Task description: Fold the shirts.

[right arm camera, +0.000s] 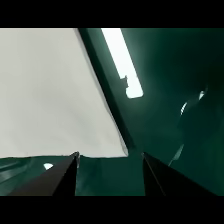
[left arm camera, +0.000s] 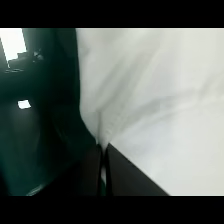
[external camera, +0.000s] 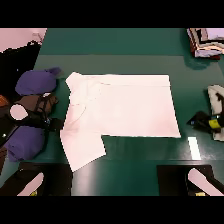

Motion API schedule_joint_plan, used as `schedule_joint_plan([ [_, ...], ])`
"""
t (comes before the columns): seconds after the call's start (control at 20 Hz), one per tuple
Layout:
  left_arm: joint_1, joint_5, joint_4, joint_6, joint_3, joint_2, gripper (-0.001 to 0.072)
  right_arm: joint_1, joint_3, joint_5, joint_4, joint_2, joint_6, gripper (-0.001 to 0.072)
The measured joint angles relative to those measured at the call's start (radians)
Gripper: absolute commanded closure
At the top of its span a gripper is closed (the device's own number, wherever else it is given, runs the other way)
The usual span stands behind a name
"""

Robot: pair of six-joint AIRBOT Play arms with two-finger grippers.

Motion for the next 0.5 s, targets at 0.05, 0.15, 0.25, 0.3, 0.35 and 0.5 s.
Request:
schedule_joint_plan([
  [0.05, 0.0, 0.006, -0.017, 0.0, 0.002, 0.0, 0.0683, -0.037, -0.047, 0.0, 0.022, -0.008, -0.019, 0.0264],
  [0.15, 0.0, 0.023, -0.045, 0.0, 0.005, 0.0, 0.0684, -0.086, -0.125, -0.01, 0.06, -0.027, -0.05, 0.0269],
  [0.25, 0.0, 0.035, -0.067, 0.001, 0.006, 0.0, 0.0684, -0.111, -0.18, -0.035, 0.084, -0.048, -0.068, 0.0276],
  [0.3, 0.0, 0.039, -0.074, 0.001, 0.006, 0.0, 0.0683, -0.119, -0.199, -0.039, 0.103, -0.058, -0.077, 0.0283],
  [0.35, 0.0, 0.044, -0.079, 0.001, 0.006, 0.0, 0.0683, -0.124, -0.214, -0.042, 0.129, -0.069, -0.088, 0.0283],
  [0.5, 0.0, 0.063, -0.093, 0.001, 0.007, 0.0, 0.0683, -0.121, -0.237, -0.067, 0.179, -0.094, -0.112, 0.0483],
])
